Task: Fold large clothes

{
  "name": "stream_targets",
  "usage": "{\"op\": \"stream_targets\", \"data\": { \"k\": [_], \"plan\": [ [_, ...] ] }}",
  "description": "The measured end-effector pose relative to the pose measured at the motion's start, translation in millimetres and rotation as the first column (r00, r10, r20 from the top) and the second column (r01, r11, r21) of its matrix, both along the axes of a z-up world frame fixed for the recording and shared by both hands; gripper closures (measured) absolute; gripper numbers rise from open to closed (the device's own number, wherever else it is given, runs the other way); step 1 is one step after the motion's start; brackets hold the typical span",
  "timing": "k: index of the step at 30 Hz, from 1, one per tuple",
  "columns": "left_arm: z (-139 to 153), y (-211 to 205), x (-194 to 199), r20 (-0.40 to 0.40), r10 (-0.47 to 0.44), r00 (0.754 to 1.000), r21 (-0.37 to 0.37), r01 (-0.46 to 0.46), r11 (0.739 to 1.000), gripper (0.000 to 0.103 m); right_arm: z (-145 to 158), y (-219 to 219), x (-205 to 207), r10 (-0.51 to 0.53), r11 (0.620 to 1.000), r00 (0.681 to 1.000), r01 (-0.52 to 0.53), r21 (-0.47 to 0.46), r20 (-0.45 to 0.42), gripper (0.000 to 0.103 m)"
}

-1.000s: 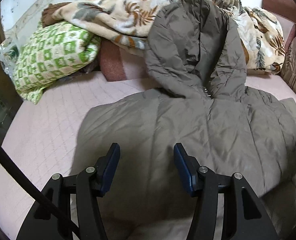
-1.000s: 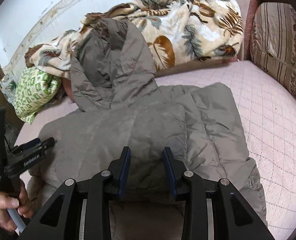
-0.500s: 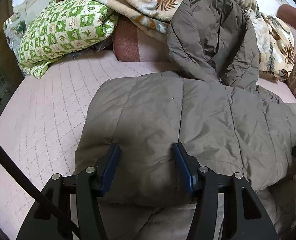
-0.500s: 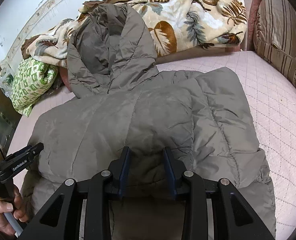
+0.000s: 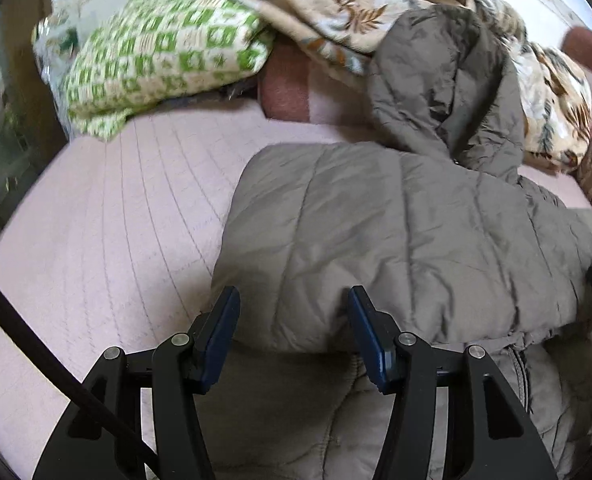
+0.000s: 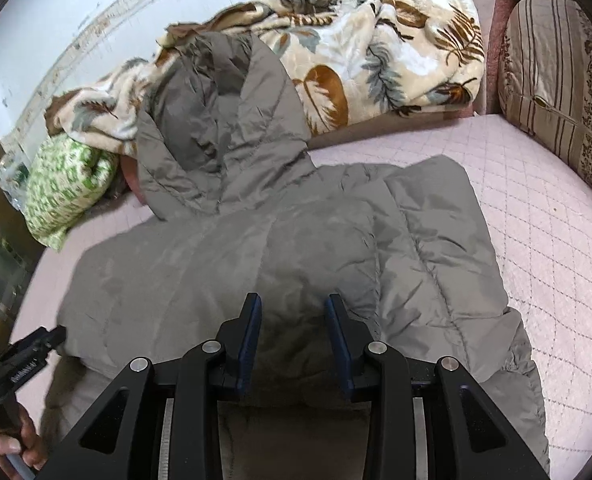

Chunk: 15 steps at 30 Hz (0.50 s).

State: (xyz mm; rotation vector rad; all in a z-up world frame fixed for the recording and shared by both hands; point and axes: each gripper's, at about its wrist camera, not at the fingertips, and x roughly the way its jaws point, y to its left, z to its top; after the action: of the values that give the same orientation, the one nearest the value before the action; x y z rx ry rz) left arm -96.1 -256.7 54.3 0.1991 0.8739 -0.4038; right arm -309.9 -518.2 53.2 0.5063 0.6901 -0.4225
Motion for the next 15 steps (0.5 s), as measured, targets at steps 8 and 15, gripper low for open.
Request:
{"op": "stream_targets", "data": {
  "k": [8, 15],
  "plan": [
    [-16.7, 5.2, 10.9, -0.054, -0.003, 0.999, -0.042, 0.001, 0.999, 0.046, -13.5, 11.5, 12.4, 0.010, 0.995, 0.996, -0.019, -0.094, -0.087, 0.067],
    [-20.2, -2.2, 10.0, -0.032, -0.014, 0.999, 0.004, 0.014, 1.000, 0.044, -19.1, 11.6, 14.1, 0.008, 0.996, 0.995, -0.016, -0.089, -0.096, 0.066]
  ]
}}
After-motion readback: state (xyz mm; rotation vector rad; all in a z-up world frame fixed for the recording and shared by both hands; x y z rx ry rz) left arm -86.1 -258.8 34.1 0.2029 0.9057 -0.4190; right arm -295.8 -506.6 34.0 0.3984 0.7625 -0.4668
